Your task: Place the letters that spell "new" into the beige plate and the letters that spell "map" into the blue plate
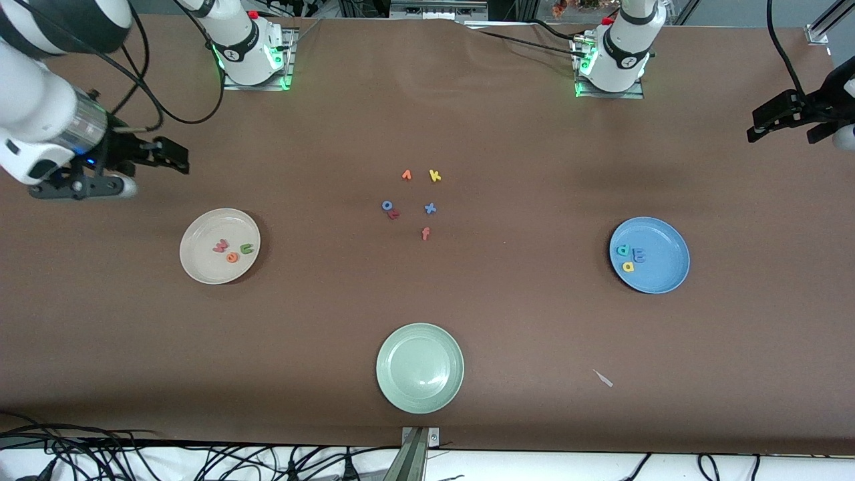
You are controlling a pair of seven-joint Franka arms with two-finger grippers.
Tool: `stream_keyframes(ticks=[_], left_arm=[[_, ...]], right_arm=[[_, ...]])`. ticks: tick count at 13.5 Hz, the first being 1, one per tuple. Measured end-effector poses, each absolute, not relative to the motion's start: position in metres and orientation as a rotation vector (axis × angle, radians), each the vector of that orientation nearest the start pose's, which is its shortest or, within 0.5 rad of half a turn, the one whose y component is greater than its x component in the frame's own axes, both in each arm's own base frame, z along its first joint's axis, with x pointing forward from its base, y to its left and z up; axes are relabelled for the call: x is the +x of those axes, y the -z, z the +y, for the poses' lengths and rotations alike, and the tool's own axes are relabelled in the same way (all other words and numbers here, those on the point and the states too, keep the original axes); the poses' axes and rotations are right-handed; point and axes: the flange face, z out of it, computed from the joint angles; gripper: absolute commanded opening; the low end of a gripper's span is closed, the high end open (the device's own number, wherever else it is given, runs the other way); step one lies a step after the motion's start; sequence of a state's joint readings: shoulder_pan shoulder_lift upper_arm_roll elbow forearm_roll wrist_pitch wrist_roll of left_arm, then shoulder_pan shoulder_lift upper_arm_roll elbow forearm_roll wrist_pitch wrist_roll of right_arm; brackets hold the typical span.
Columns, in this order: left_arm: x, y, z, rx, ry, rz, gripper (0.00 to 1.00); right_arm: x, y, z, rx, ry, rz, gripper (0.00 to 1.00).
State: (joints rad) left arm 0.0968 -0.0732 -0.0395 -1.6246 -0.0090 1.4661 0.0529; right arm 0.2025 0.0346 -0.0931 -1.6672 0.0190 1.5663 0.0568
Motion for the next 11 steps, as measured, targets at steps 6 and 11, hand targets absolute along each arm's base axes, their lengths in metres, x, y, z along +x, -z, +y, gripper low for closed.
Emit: stream_keyframes(ticks=[6,11], left_arm=[[0.519,-0.63,0.028,-3.15,-0.135,-0.007,1.0],[0.519,-0.63,0.028,-3.15,-0.135,-0.007,1.0]], right_arm=[[0.549,-0.584,0.022,-3.124,-0.193,0.018,1.0],[0.55,-0.583,0.002,-3.121,-0.19,0.076,1.0]])
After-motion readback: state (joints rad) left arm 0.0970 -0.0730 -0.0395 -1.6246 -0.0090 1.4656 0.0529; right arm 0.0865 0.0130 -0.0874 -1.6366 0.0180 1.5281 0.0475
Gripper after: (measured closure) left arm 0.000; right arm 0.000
